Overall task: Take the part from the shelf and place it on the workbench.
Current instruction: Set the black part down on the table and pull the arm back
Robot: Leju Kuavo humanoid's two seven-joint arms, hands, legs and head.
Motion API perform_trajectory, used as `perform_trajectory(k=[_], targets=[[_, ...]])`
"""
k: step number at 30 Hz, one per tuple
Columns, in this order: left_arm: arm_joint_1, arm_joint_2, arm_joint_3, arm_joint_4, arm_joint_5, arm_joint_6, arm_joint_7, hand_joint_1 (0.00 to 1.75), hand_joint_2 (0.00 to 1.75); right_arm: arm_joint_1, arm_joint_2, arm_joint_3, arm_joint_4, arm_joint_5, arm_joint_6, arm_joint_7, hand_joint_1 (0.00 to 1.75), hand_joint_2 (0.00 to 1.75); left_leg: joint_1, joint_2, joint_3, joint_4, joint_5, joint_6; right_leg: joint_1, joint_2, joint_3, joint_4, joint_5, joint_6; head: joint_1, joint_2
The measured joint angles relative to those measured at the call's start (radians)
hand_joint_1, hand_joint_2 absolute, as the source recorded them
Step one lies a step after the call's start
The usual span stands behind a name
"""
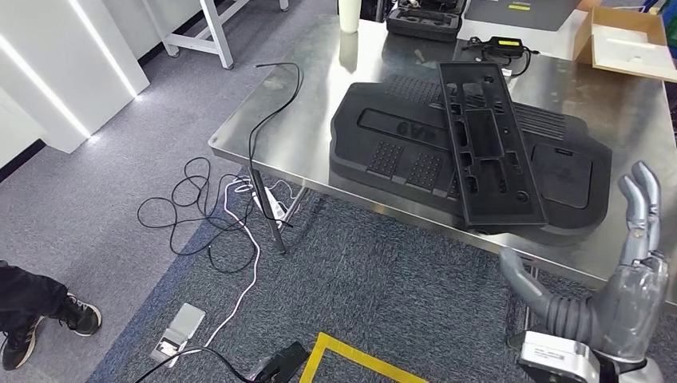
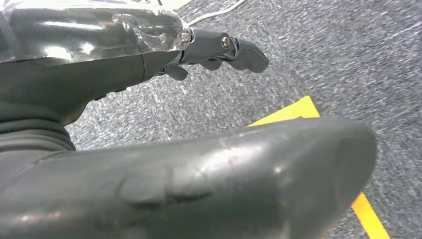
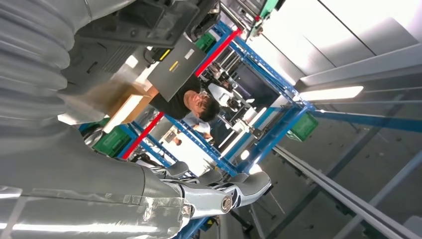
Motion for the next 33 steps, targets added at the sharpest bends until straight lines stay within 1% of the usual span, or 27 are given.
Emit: perform_trajectory(k=[1, 2, 4, 5, 6, 7, 9, 10, 11, 12, 13, 14, 16, 17, 19, 20, 21, 22, 24, 25, 26, 27, 28, 29, 31, 32, 33], targets=[[-0.001, 0.0, 0.0, 0.0, 0.0, 0.0, 0.0, 0.0, 0.0, 0.0, 0.0, 0.0, 0.0, 0.0, 0.0, 0.0, 0.0, 1.75, -0.001, -0.001, 0.027, -0.047, -0.008, 0.004, 0.001, 0.0, -0.006, 0.007, 0.004, 0.006, 0.0, 0.0], [-0.001, 0.0, 0.0, 0.0, 0.0, 0.0, 0.0, 0.0, 0.0, 0.0, 0.0, 0.0, 0.0, 0.0, 0.0, 0.0, 0.0, 1.75, -0.004, -0.001, 0.037, -0.071, -0.017, 0.01, 0.002, 0.0, -0.01, 0.01, 0.011, 0.013, -0.001, 0.0], [0.0, 0.0, 0.0, 0.0, 0.0, 0.001, 0.0, 0.0, 0.0, 0.0, 0.001, -0.001, 0.0, 0.0, 0.0, -0.001, 0.0, 1.75, -0.005, 0.0, 0.029, -0.078, -0.008, 0.028, 0.0, 0.001, -0.014, 0.01, 0.022, 0.029, 0.0, 0.0], [-0.001, 0.0, 0.0, 0.0, 0.0, 0.001, 0.0, 0.0, 0.0, 0.0, 0.001, -0.001, 0.0, 0.0, 0.0, -0.001, 0.0, 1.75, -0.005, 0.002, 0.021, -0.08, 0.002, 0.039, -0.002, 0.002, -0.02, 0.016, 0.012, 0.035, 0.001, 0.0], [-0.001, 0.0, 0.0, 0.0, 0.0, 0.001, 0.0, 0.0, 0.0, 0.001, 0.001, -0.001, 0.0, 0.0, 0.0, -0.001, 0.0, 1.75, -0.004, 0.004, 0.01, -0.082, 0.013, 0.049, -0.003, 0.004, -0.03, 0.037, -0.016, 0.039, 0.002, 0.0], [-0.002, 0.0, 0.0, 0.0, 0.0, 0.001, 0.0, 0.0, 0.0, 0.001, 0.001, -0.002, 0.0, -0.001, 0.0, -0.002, 0.0, 1.75, -0.003, 0.006, -0.002, -0.084, 0.024, 0.057, -0.005, 0.005, -0.044, 0.078, -0.061, 0.042, 0.004, 0.0], [-0.001, 0.0, 0.0, 0.0, 0.001, 0.001, 0.0, 0.0, 0.0, 0.002, 0.001, -0.002, 0.0, -0.002, 0.002, -0.003, 0.0, 1.75, -0.007, 0.007, -0.031, -0.083, 0.046, 0.064, -0.005, 0.007, -0.075, 0.201, -0.154, 0.045, 0.008, 0.0], [-0.001, 0.0, 0.0, 0.0, 0.001, 0.001, 0.001, 0.0, 0.0, 0.003, 0.001, -0.002, 0.0, -0.003, 0.003, -0.004, 0.0, 1.75, -0.01, 0.007, -0.046, -0.082, 0.056, 0.065, -0.005, 0.007, -0.082, 0.255, -0.176, 0.046, 0.008, 0.0], [0.0, 0.0, 0.0, 0.0, 0.002, 0.002, 0.001, 0.0, 0.0, 0.004, 0.001, -0.002, 0.0, -0.004, 0.004, -0.004, 0.0, 1.75, -0.012, 0.008, -0.06, -0.08, 0.066, 0.065, -0.004, 0.007, -0.077, 0.282, -0.173, 0.045, 0.008, 0.0], [0.0, 0.0, 0.0, 0.0, 0.002, 0.002, 0.001, 0.0, 0.0, 0.004, 0.001, -0.002, 0.0, -0.004, 0.005, -0.005, 0.0, 1.75, -0.014, 0.008, -0.074, -0.078, 0.074, 0.065, -0.003, 0.007, -0.055, 0.275, -0.151, 0.042, 0.008, 0.0], [0.0, 0.0, 0.0, 0.0, 0.002, 0.002, 0.001, 0.0, 0.0, 0.005, 0.001, -0.002, 0.0, -0.004, 0.005, -0.005, 0.0, 1.75, -0.016, 0.007, -0.086, -0.077, 0.083, 0.064, -0.002, 0.007, -0.013, 0.229, -0.122, 0.036, 0.008, 0.0], [0.0, 0.0, 0.0, 0.0, 0.003, 0.002, 0.001, 0.0, 0.0, 0.005, 0.002, -0.002, 0.0, -0.004, 0.005, -0.006, 0.0, 1.75, -0.017, 0.007, -0.094, -0.075, 0.09, 0.063, 0.001, 0.008, 0.04, 0.16, -0.102, 0.028, 0.008, 0.0], [0.001, 0.0, 0.0, 0.0, 0.003, 0.002, 0.001, 0.0, 0.0, 0.004, 0.002, -0.002, 0.0, -0.004, 0.005, -0.007, 0.0, 1.75, -0.02, 0.007, -0.105, -0.072, 0.104, 0.055, 0.009, 0.009, 0.137, 0.014, -0.1, 0.014, 0.007, 0.0], [0.001, 0.0, 0.0, 0.0, 0.004, 0.002, 0.001, 0.0, 0.0, 0.004, 0.002, -0.003, 0.0, -0.004, 0.005, -0.007, 0.0, 1.75, -0.02, 0.007, -0.108, -0.073, 0.112, 0.05, 0.013, 0.01, 0.16, -0.025, -0.108, 0.01, 0.008, 0.0], [0.002, 0.0, 0.0, 0.001, 0.004, 0.002, 0.001, 0.0, 0.0, 0.004, 0.002, -0.003, 0.0, -0.004, 0.005, -0.008, 0.0, 1.75, -0.019, 0.007, -0.111, -0.075, 0.125, 0.038, 0.014, 0.01, 0.163, -0.05, -0.104, 0.001, 0.008, 0.0], [0.003, 0.0, 0.0, 0.001, 0.004, 0.002, 0.002, 0.0, 0.0, 0.004, 0.003, -0.003, 0.001, -0.004, 0.006, -0.008, 0.0, 1.75, -0.018, 0.006, -0.116, -0.07, 0.12, 0.031, 0.012, 0.009, 0.158, -0.052, -0.094, -0.005, 0.008, 0.0], [0.004, 0.0, 0.0, 0.001, 0.004, 0.002, 0.002, 0.0, 0.0, 0.004, 0.004, -0.003, 0.001, -0.004, 0.006, -0.008, 0.0, 1.75, -0.018, 0.005, -0.125, -0.051, 0.099, 0.025, 0.01, 0.007, 0.15, -0.055, -0.084, -0.013, 0.007, 0.0], [0.004, 0.0, 0.0, 0.001, 0.004, 0.002, 0.003, 0.0, 0.0, 0.004, 0.005, -0.003, 0.001, -0.004, 0.007, -0.008, 0.0, 1.75, -0.017, 0.005, -0.139, -0.012, 0.062, 0.019, 0.007, 0.005, 0.141, -0.057, -0.075, -0.019, 0.005, 0.0], [0.006, 0.0, 0.0, 0.001, 0.004, 0.002, 0.004, 0.0, 0.0, 0.005, 0.005, -0.003, 0.001, -0.004, 0.007, -0.008, 0.0, 1.75, -0.013, 0.004, -0.178, 0.111, -0.026, 0.01, 0.008, 0.002, 0.118, -0.053, -0.059, -0.025, 0.002, 0.0], [0.007, 0.0, 0.0, 0.001, 0.004, 0.002, 0.004, 0.0, 0.0, 0.005, 0.006, -0.003, 0.002, -0.004, 0.008, -0.008, 0.0, 1.75, -0.011, 0.004, -0.19, 0.169, -0.051, 0.007, 0.008, 0.002, 0.104, -0.049, -0.052, -0.026, 0.002, 0.0], [0.008, 0.0, 0.0, 0.001, 0.004, 0.002, 0.004, 0.0, 0.0, 0.005, 0.006, -0.003, 0.002, -0.004, 0.008, -0.008, 0.0, 1.75, -0.009, 0.004, -0.19, 0.203, -0.056, 0.005, 0.008, 0.002, 0.09, -0.044, -0.046, -0.025, 0.002, 0.0], [0.009, 0.0, 0.0, 0.001, 0.005, 0.002, 0.004, 0.0, 0.0, 0.005, 0.007, -0.003, 0.002, -0.004, 0.009, -0.008, 0.0, 1.75, -0.008, 0.004, -0.173, 0.201, -0.041, 0.004, 0.008, 0.002, 0.077, -0.038, -0.04, -0.023, 0.002, 0.0], [0.009, 0.0, 0.0, 0.001, 0.005, 0.002, 0.004, 0.0, 0.0, 0.005, 0.007, -0.003, 0.002, -0.005, 0.009, -0.008, 0.0, 1.75, -0.007, 0.005, -0.137, 0.162, -0.017, 0.005, 0.007, 0.002, 0.064, -0.03, -0.037, -0.02, 0.002, 0.0], [0.009, 0.0, 0.0, 0.002, 0.005, 0.002, 0.004, 0.0, 0.0, 0.005, 0.008, -0.003, 0.002, -0.005, 0.01, -0.008, 0.0, 1.75, -0.006, 0.004, -0.09, 0.095, 0.003, 0.007, 0.007, 0.002, 0.053, -0.022, -0.034, -0.018, 0.001, 0.0], [0.008, 0.0, 0.0, 0.002, 0.006, 0.002, 0.004, 0.0, 0.0, 0.005, 0.008, -0.003, 0.002, -0.005, 0.01, -0.008, 0.0, 1.75, -0.008, 0.004, -0.015, -0.03, 0.015, 0.013, 0.009, 0.002, 0.037, -0.009, -0.028, -0.008, 0.002, 0.0], [0.008, 0.0, 0.0, 0.002, 0.007, 0.002, 0.003, 0.0, 0.0, 0.005, 0.008, -0.003, 0.002, -0.005, 0.01, -0.008, 0.0, 1.75, -0.01, 0.003, 0.001, -0.063, 0.011, 0.016, 0.01, 0.002, 0.031, -0.005, -0.024, -0.002, 0.002, 0.0], [0.008, 0.0, 0.0, 0.002, 0.008, 0.002, 0.003, 0.0, 0.0, 0.005, 0.008, -0.003, 0.002, -0.005, 0.01, -0.008, 0.0, 1.75, -0.012, 0.003, 0.003, -0.074, 0.009, 0.02, 0.01, 0.002, 0.028, -0.004, -0.02, 0.005, 0.002, 0.0]])
